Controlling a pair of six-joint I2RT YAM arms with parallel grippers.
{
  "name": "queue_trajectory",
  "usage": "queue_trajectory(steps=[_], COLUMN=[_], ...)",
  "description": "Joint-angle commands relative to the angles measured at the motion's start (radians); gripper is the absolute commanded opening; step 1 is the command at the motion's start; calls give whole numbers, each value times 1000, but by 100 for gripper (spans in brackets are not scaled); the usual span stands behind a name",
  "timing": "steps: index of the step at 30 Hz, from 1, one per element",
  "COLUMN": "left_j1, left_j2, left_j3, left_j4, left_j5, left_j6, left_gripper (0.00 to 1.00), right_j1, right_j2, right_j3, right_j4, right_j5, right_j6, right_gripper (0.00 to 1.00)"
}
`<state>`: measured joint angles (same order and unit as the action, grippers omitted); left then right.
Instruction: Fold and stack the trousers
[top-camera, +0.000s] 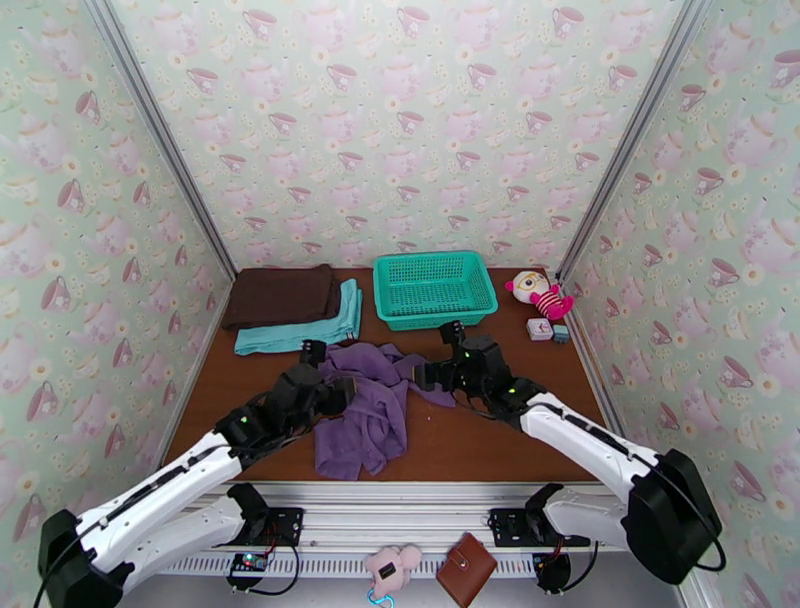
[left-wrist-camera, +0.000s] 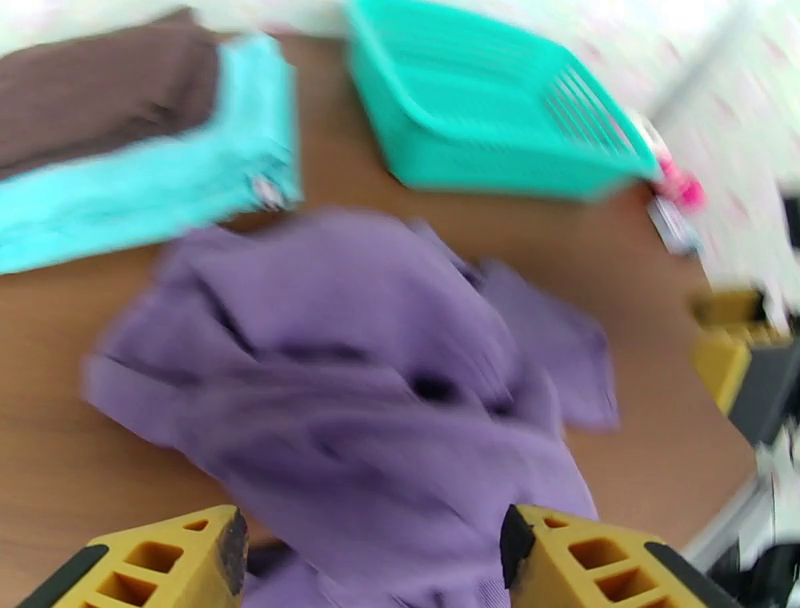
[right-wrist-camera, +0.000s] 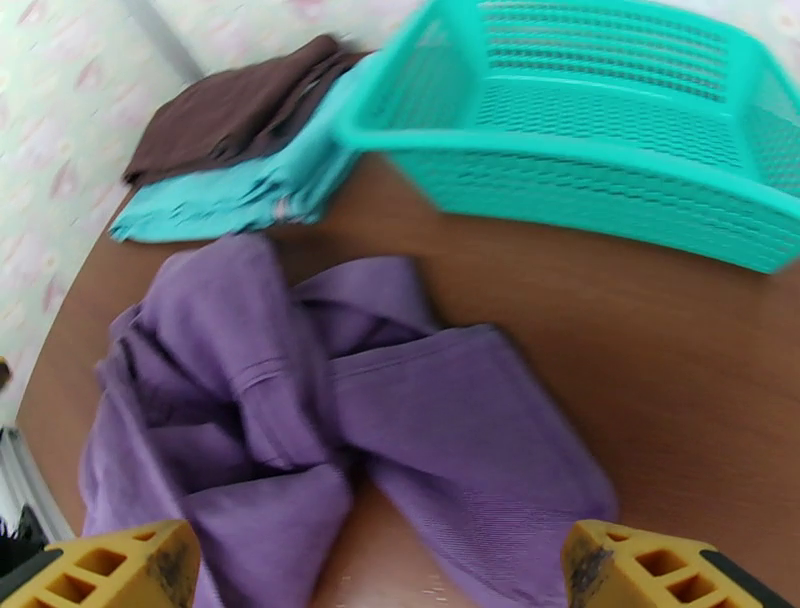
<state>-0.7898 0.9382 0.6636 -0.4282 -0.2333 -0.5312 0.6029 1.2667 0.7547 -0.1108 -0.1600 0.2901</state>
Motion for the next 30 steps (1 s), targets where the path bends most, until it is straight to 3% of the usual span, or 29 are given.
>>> queue_trajectory(steps=[1, 7, 13, 15, 18, 19, 21, 26, 30], left_j1=[-92, -279, -319, -322, -334, -340, -350, -355, -324], left_j2=[57, 117, 238, 278, 281, 263, 208, 17, -109], left_j3=[-49, -113, -97, -73, -40, -34, -26, -6, 63], left_j4=[-40, 51, 85, 57, 7, -14, -64, -261, -475], left_j5=[22, -6, -70, -110, -154, -171, -207, -300, -391], left_j6=[-42, -117, -158, -170, -182, -185, -195, -214, -238], left_gripper=[64, 62, 60, 44, 10, 1, 0, 0, 0], right_j1=[43, 114, 153, 162, 165, 165, 166, 164, 156], right_j2=[53, 114, 211, 242, 275, 287, 303, 308, 199], right_j3=[47, 94, 152, 168, 185, 194, 207, 235, 184], right_j4=[39, 11, -38, -46, -55, -62, -75, -116, -93], right_j5=[-105, -136, -139, -134, -142, -142, -126, -41, 69], right_j6=[-39, -73, -91, -93, -92, -93, -89, -82, -77], right_gripper=[100, 100, 97, 92, 85, 80, 66, 4, 0])
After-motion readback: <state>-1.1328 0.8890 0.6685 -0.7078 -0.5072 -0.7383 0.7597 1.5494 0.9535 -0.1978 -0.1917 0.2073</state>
